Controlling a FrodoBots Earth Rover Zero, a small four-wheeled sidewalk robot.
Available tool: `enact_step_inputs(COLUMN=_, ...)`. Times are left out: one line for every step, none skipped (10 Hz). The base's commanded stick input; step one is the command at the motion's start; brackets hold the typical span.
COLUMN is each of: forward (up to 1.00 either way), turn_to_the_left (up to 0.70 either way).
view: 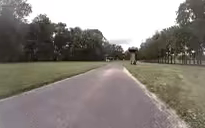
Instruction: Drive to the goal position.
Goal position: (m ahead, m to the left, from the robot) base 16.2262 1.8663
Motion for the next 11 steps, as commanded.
enact_step_inputs(forward=0.70, turn_to_the_left=0.00)
enact_step_inputs(forward=0.70, turn_to_the_left=0.00)
enact_step_inputs(forward=0.70, turn_to_the_left=0.00)
enact_step_inputs(forward=0.70, turn_to_the_left=0.00)
enact_step_inputs(forward=0.70, turn_to_the_left=0.00)
enact_step_inputs(forward=0.70, turn_to_the_left=0.00)
enact_step_inputs(forward=0.70, turn_to_the_left=0.00)
enact_step_inputs(forward=0.70, turn_to_the_left=0.00)
enact_step_inputs(forward=0.70, turn_to_the_left=0.00)
enact_step_inputs(forward=0.70, turn_to_the_left=0.00)
enact_step_inputs(forward=0.70, turn_to_the_left=0.00)
